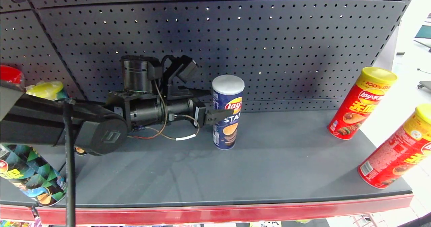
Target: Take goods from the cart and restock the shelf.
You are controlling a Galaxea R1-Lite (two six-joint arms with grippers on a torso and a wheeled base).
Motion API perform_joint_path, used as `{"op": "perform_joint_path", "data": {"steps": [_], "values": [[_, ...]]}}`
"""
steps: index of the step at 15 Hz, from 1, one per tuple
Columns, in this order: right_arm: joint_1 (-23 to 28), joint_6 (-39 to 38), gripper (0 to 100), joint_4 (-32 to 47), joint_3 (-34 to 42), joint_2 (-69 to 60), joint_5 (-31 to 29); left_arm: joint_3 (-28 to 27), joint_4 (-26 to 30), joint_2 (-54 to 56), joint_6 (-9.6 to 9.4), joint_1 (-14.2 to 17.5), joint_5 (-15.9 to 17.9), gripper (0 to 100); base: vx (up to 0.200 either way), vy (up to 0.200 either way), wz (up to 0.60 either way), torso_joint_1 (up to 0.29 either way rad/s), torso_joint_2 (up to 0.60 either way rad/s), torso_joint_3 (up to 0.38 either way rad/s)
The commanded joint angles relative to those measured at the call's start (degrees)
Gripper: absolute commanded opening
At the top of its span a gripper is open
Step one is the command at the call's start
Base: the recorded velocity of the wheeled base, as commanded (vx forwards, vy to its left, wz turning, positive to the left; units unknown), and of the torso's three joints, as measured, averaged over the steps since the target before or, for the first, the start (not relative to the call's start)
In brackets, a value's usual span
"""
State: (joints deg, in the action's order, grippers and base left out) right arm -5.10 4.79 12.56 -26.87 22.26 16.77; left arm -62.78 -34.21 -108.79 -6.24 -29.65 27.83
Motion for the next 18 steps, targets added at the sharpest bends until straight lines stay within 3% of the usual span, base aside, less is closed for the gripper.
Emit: {"op": "perform_joint_path", "data": {"steps": [1,6,12,13,18], "values": [[0.0,0.0,0,0.0,0.1,0.1,0.0,-1.6,0.1,-1.0,0.00,-0.1,0.0,100,0.000,0.000,0.00,0.000,0.00,0.000],[0.0,0.0,0,0.0,0.1,0.1,0.0,-5.7,0.1,-3.7,0.00,-1.1,0.1,100,0.000,0.000,0.00,0.000,0.00,0.000],[0.0,0.0,0,0.0,0.1,0.1,-0.1,-6.9,0.0,-5.2,-0.09,-1.5,-0.8,100,0.000,0.000,0.00,0.000,0.00,0.000],[0.0,0.0,0,0.0,0.1,0.1,-0.1,-7.1,0.1,-5.5,0.00,-1.5,-0.8,0,0.000,0.000,0.00,0.000,0.00,0.000],[0.0,0.0,0,0.1,0.1,0.1,-0.1,-4.9,2.0,-3.5,-0.09,-2.5,-0.1,0,0.000,0.000,0.00,0.000,0.00,0.000]]}}
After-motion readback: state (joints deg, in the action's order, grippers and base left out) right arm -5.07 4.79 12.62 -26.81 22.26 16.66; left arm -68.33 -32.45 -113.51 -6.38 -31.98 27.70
